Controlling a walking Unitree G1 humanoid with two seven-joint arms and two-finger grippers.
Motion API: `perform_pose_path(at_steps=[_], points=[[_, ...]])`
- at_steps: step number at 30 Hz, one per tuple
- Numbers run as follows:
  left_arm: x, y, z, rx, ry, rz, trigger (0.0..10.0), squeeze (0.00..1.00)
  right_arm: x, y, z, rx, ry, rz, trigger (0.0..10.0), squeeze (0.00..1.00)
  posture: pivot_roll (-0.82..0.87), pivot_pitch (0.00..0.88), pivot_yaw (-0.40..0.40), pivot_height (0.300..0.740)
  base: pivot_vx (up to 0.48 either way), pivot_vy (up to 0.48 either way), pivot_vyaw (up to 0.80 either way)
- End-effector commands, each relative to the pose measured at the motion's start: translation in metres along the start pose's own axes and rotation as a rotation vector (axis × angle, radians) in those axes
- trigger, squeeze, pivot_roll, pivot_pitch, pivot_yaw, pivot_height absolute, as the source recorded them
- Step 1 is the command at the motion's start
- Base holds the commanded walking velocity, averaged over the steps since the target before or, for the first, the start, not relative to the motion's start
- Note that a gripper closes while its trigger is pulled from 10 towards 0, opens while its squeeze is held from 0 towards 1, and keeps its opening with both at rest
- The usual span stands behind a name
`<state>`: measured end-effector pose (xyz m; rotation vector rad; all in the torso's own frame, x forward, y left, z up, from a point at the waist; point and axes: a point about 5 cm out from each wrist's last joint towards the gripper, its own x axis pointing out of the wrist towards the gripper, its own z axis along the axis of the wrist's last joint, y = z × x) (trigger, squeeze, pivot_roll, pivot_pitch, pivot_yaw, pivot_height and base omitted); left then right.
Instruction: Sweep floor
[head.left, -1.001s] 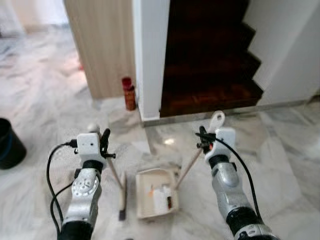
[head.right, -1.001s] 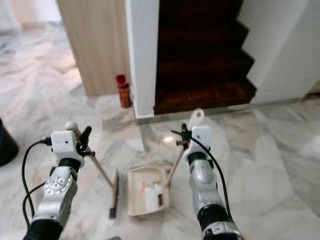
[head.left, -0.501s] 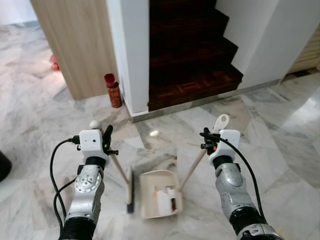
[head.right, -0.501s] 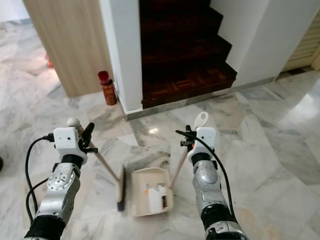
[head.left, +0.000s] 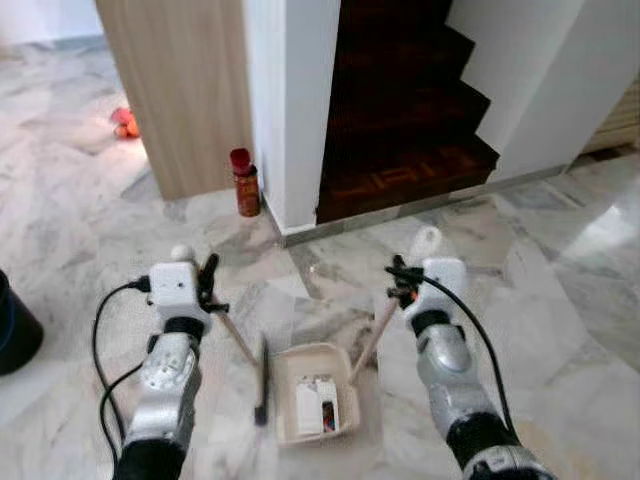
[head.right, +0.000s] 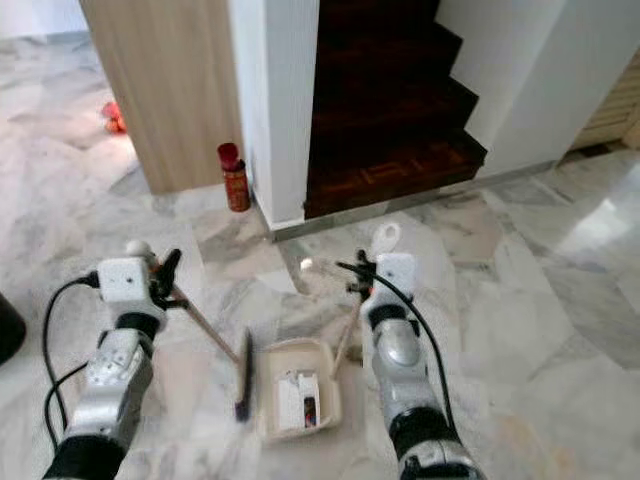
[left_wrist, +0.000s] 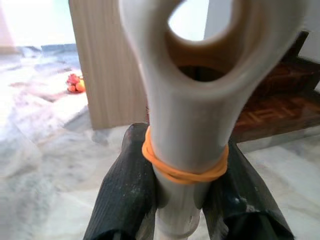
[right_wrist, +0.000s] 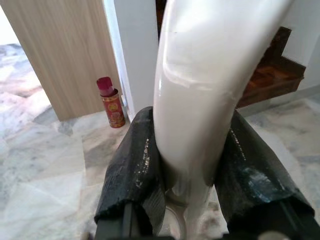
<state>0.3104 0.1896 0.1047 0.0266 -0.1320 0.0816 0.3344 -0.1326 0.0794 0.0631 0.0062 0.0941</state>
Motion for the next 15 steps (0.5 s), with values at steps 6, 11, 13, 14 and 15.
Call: perform_pose_path(at_steps=[6, 11, 13, 14, 15], points=[[0.0022, -0.0055, 0.0078, -0.003, -0.042, -0.015, 10.0, 0.00, 0.0023, -0.0026, 0.0096, 0.017, -0.052, -0.007, 10.0, 0.00, 0.04, 0.055, -0.014, 0.740, 0.000, 0.351, 0.00], [0.0020, -0.0052, 0.0078, -0.003, -0.042, -0.018, 10.0, 0.00, 0.0023, -0.0017, 0.0092, 0.017, -0.049, -0.005, 10.0, 0.00, 0.04, 0.052, -0.013, 0.740, 0.000, 0.351, 0.00], [0.0020, -0.0052, 0.0079, -0.001, -0.043, -0.019, 10.0, 0.00, 0.0024, -0.0012, 0.0089, 0.016, -0.048, -0.002, 10.0, 0.00, 0.04, 0.052, -0.012, 0.740, 0.000, 0.349, 0.00], [0.0020, -0.0052, 0.0079, -0.001, -0.043, -0.019, 10.0, 0.00, 0.0024, -0.0012, 0.0089, 0.016, -0.048, -0.002, 10.0, 0.00, 0.04, 0.052, -0.012, 0.740, 0.000, 0.349, 0.00], [0.0020, -0.0052, 0.0080, -0.001, -0.043, -0.019, 10.0, 0.00, 0.0024, -0.0011, 0.0089, 0.013, -0.047, -0.001, 10.0, 0.00, 0.04, 0.052, -0.012, 0.740, 0.000, 0.352, 0.00]])
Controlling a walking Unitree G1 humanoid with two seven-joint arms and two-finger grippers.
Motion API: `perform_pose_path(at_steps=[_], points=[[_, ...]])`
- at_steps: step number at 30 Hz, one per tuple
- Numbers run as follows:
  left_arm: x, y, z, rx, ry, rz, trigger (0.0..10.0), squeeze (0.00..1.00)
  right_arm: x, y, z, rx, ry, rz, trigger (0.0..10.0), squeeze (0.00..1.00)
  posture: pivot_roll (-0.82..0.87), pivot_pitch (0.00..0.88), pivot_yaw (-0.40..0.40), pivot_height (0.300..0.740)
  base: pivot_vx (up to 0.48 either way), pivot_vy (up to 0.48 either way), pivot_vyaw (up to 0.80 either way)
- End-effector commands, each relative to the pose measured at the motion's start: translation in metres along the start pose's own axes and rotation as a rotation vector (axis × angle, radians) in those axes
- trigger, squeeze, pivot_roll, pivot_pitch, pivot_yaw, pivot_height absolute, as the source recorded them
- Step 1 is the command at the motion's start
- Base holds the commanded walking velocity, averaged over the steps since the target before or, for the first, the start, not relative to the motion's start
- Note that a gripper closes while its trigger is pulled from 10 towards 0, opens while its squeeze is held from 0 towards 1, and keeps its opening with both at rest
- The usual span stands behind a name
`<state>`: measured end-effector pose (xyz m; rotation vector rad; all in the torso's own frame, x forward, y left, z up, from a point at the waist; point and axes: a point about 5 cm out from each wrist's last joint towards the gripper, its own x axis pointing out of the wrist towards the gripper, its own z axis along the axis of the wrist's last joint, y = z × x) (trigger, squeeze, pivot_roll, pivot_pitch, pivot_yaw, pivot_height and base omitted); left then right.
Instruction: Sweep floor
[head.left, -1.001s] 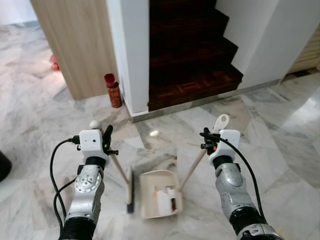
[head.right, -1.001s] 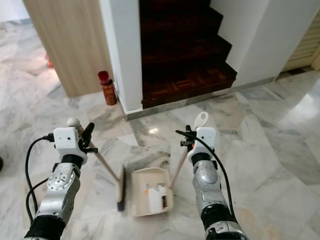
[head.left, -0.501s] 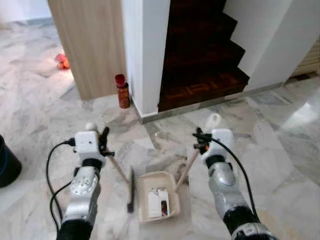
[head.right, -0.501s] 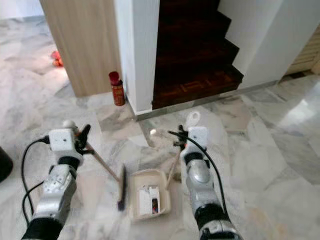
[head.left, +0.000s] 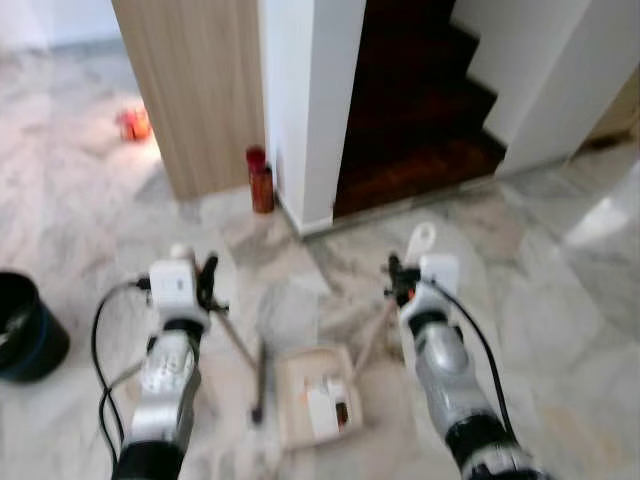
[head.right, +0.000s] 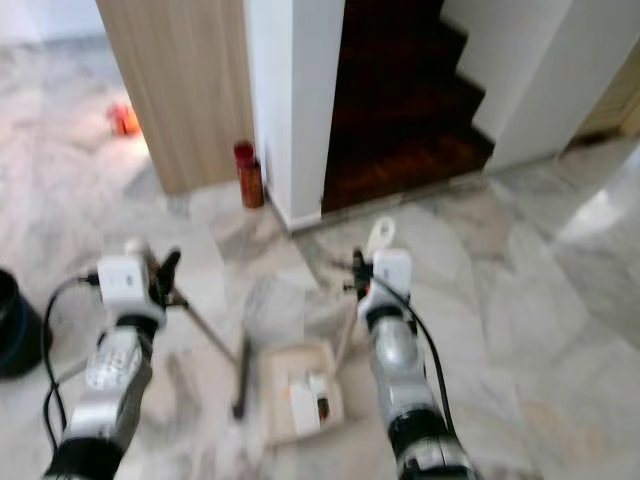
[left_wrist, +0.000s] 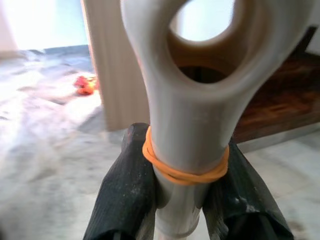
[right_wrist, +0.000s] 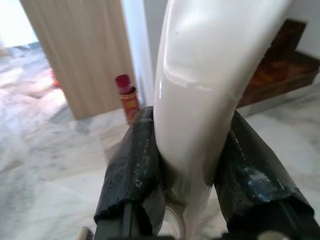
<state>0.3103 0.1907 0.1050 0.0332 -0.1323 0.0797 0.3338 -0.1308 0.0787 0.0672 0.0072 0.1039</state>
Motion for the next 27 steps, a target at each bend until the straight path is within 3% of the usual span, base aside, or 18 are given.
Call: perform_pose_path(at_steps=[1, 7, 27], points=[[0.0018, -0.0064, 0.0077, -0.007, -0.042, -0.017, 10.0, 0.00, 0.0026, -0.0024, 0.0099, -0.004, -0.051, -0.005, 10.0, 0.00, 0.04, 0.052, -0.011, 0.740, 0.000, 0.352, 0.00], [0.0014, -0.0066, 0.0076, -0.008, -0.041, -0.021, 10.0, 0.00, 0.0021, -0.0008, 0.0098, -0.010, -0.055, 0.005, 10.0, 0.00, 0.04, 0.053, -0.011, 0.740, 0.000, 0.349, 0.72], [0.0026, -0.0068, 0.0083, -0.008, -0.041, -0.018, 10.0, 0.00, 0.0015, -0.0017, 0.0095, -0.006, -0.051, 0.007, 10.0, 0.00, 0.04, 0.073, -0.012, 0.740, 0.000, 0.351, 0.00]])
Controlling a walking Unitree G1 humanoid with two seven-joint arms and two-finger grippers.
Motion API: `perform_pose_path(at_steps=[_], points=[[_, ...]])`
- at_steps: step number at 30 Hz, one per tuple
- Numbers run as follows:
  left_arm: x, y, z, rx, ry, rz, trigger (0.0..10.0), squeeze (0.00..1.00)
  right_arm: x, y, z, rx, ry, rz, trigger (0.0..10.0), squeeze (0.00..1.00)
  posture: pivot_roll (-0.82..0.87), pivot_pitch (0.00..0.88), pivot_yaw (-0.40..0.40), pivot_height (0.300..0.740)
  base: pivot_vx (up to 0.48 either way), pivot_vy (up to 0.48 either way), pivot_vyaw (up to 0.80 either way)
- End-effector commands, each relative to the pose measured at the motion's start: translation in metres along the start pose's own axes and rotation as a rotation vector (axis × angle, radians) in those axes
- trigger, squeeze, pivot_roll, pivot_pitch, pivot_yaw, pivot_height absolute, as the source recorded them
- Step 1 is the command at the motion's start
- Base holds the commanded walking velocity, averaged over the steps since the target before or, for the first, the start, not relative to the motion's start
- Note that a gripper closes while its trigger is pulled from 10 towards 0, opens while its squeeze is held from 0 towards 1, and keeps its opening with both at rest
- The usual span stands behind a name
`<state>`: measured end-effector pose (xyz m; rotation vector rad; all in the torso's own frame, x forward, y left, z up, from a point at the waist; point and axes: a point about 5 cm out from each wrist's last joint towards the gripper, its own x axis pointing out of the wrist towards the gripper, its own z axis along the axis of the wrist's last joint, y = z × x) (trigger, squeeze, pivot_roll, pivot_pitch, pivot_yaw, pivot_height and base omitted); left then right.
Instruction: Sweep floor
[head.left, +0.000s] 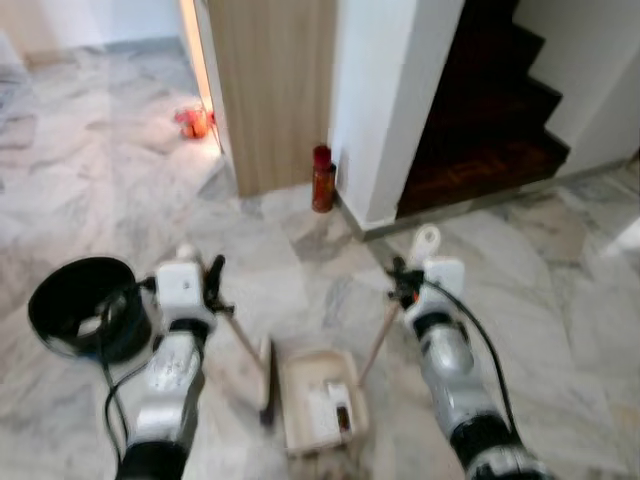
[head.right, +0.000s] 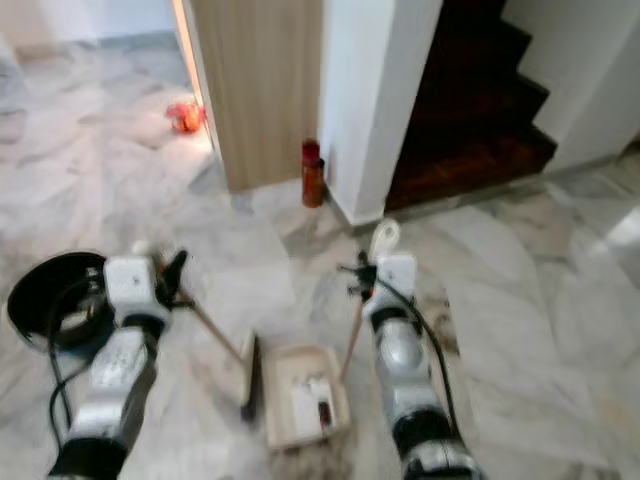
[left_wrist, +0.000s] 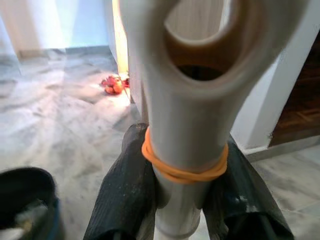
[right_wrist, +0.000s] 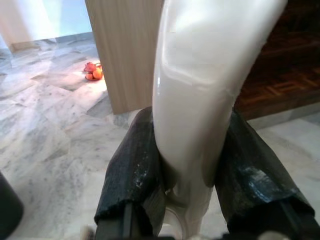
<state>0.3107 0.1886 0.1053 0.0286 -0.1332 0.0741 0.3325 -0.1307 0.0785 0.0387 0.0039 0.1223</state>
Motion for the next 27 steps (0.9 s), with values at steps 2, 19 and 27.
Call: perform_pose_path(at_steps=[2, 19, 27], points=[[0.0019, -0.0045, 0.0079, -0.003, -0.040, -0.010, 10.0, 0.00, 0.0026, -0.0010, 0.0110, 0.011, -0.061, -0.002, 10.0, 0.00, 0.04, 0.076, -0.013, 0.740, 0.000, 0.349, 0.80], [0.0019, -0.0042, 0.0082, -0.004, -0.040, -0.009, 10.0, 0.00, 0.0023, -0.0001, 0.0091, 0.028, -0.050, 0.001, 10.0, 0.00, 0.04, 0.085, -0.013, 0.740, 0.000, 0.352, 0.22], [0.0019, -0.0038, 0.0084, -0.001, -0.040, -0.010, 10.0, 0.00, 0.0024, 0.0006, 0.0092, 0.027, -0.049, 0.005, 10.0, 0.00, 0.04, 0.087, -0.011, 0.740, 0.000, 0.352, 0.00]])
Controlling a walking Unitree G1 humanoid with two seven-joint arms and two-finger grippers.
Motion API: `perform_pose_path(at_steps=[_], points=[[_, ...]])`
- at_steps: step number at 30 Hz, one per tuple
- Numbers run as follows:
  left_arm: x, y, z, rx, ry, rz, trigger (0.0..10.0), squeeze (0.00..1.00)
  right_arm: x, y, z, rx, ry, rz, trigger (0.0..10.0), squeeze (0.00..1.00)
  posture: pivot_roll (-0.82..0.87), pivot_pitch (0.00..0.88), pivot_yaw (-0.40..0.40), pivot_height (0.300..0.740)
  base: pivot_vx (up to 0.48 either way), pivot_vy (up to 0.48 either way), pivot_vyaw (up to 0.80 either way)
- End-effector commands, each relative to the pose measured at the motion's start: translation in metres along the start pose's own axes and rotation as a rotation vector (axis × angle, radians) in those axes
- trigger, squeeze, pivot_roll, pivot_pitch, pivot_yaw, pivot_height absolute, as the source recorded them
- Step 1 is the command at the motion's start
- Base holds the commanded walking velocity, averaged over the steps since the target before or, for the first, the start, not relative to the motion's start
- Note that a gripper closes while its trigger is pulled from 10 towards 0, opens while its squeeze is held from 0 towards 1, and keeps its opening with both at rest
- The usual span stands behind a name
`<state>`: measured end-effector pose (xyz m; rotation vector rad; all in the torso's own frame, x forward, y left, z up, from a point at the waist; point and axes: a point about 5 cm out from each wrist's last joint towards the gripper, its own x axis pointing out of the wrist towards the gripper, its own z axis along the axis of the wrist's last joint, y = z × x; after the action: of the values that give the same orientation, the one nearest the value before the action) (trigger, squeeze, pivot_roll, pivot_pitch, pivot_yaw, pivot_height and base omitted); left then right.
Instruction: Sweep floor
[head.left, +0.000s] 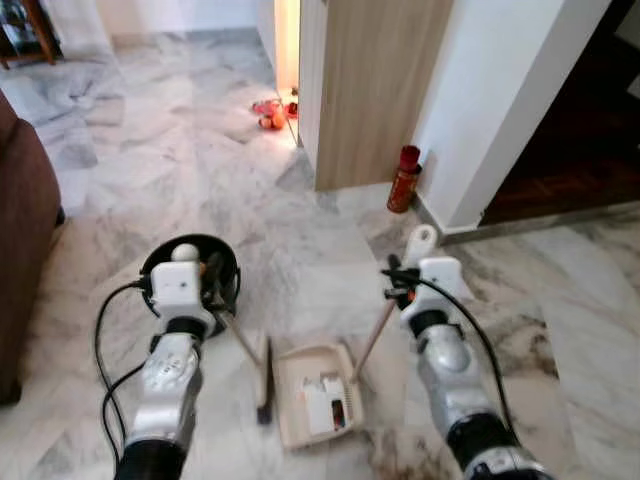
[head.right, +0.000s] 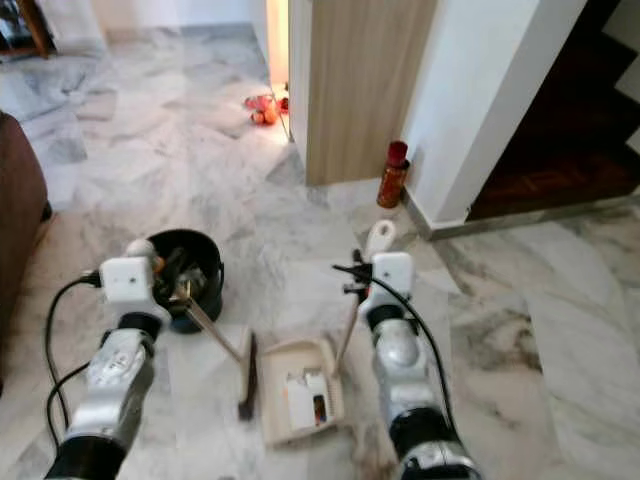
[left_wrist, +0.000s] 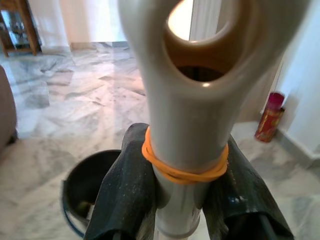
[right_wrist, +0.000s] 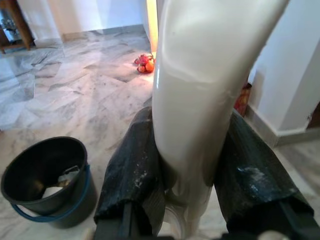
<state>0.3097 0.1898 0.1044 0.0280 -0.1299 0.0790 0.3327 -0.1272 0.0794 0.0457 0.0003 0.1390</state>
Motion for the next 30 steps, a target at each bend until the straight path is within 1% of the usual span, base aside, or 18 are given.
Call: perform_pose_path(at_steps=[1, 4, 13, 25, 30], points=[[0.0029, -0.0049, 0.0093, -0.001, -0.043, -0.015, 10.0, 0.00, 0.0018, -0.0026, 0.0084, 0.018, -0.046, -0.011, 10.0, 0.00, 0.04, 0.088, -0.011, 0.740, 0.000, 0.349, 0.00], [0.0031, -0.0048, 0.0094, 0.000, -0.043, -0.014, 10.0, 0.00, 0.0018, -0.0020, 0.0087, 0.015, -0.049, -0.007, 10.0, 0.00, 0.04, 0.088, -0.010, 0.740, 0.000, 0.352, 0.30], [0.0033, -0.0049, 0.0093, 0.001, -0.042, -0.016, 10.0, 0.00, 0.0017, -0.0008, 0.0084, 0.014, -0.048, -0.003, 10.0, 0.00, 0.05, 0.085, -0.011, 0.740, 0.000, 0.351, 0.73], [0.0035, -0.0053, 0.0093, -0.001, -0.045, -0.018, 10.0, 0.00, 0.0022, -0.0021, 0.0086, 0.018, -0.046, -0.009, 10.0, 0.00, 0.05, 0.080, -0.010, 0.740, 0.000, 0.334, 0.00], [0.0036, -0.0056, 0.0099, 0.004, -0.050, -0.022, 10.0, 0.00, 0.0030, -0.0031, 0.0107, 0.021, -0.054, -0.019, 10.0, 0.00, 0.04, 0.076, -0.009, 0.740, 0.000, 0.000, 0.00]])
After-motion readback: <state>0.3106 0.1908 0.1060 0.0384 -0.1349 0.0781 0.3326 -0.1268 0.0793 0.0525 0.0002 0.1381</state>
